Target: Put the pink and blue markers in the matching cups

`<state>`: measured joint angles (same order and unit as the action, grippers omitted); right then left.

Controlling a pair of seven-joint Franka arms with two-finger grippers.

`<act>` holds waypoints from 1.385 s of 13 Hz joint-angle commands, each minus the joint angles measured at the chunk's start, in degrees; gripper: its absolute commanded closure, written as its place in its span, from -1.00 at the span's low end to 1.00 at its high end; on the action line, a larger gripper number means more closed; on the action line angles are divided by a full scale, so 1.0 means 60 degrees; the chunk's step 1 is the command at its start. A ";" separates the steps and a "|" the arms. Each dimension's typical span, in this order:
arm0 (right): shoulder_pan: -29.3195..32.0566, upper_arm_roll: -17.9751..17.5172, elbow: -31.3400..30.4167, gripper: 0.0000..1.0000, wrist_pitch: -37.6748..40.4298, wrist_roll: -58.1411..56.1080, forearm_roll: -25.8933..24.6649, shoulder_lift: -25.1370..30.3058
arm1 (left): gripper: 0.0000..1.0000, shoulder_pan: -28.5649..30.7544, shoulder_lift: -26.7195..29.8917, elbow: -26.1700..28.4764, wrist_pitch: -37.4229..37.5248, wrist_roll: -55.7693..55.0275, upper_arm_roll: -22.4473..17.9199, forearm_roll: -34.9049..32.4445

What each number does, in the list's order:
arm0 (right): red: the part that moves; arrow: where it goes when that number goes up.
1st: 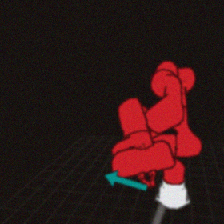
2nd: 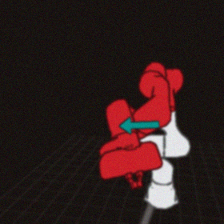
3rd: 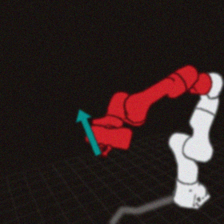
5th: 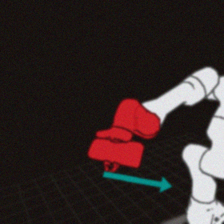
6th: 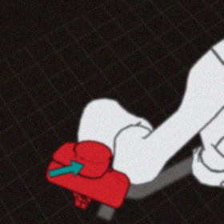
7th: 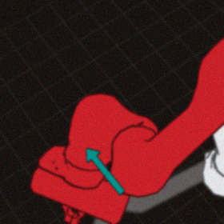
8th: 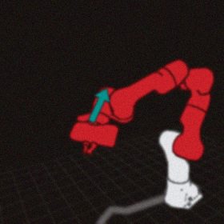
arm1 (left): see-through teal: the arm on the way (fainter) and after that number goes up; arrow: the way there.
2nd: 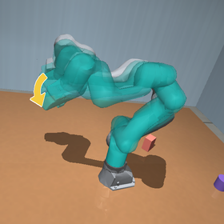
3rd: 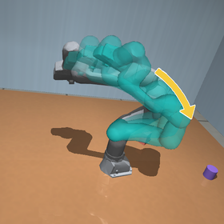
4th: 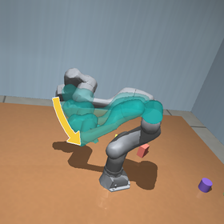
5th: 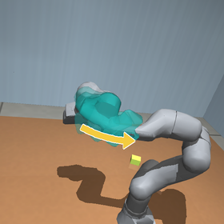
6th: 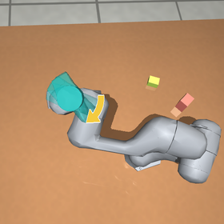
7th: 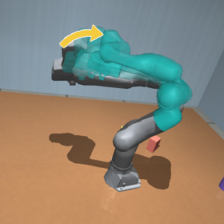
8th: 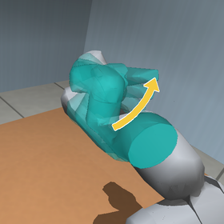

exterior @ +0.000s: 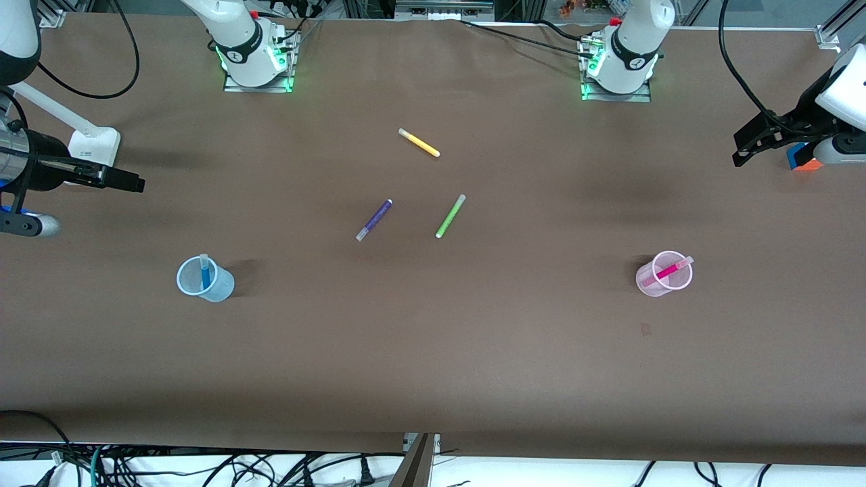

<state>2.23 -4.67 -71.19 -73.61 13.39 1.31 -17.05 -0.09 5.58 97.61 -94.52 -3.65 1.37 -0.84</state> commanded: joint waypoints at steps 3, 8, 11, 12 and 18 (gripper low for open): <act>-0.0020 0.0090 -0.2409 -0.97 -0.0998 -0.0078 -0.0087 0.1810 | -1.00 -0.0030 0.0081 -0.0024 0.0153 0.0213 -0.0038 0.0243; -0.0078 0.0104 -0.4597 -0.98 -0.2291 -0.0079 -0.0072 0.3293 | -1.00 -0.0044 0.0081 -0.0024 0.0183 0.0228 -0.0038 0.0243; -0.0122 0.0104 -0.4674 -0.98 -0.2366 -0.0122 -0.0101 0.3121 | -1.00 -0.0059 0.0066 -0.0024 0.0183 0.0228 -0.0038 0.0243; -0.0151 0.0104 -0.4441 -0.98 -0.2279 -0.0152 -0.0131 0.2945 | -1.00 -0.0074 0.0066 -0.0024 0.0183 0.0228 -0.0038 0.0243; -0.0151 0.0075 -0.4350 -0.98 -0.2014 -0.0079 -0.0131 0.2870 | -1.00 -0.0074 0.0066 -0.0024 0.0168 0.0228 -0.0038 0.0243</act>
<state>1.81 -4.43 -97.85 -86.40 13.17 1.31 0.04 -0.38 5.58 97.61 -94.17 -3.51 1.46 -0.84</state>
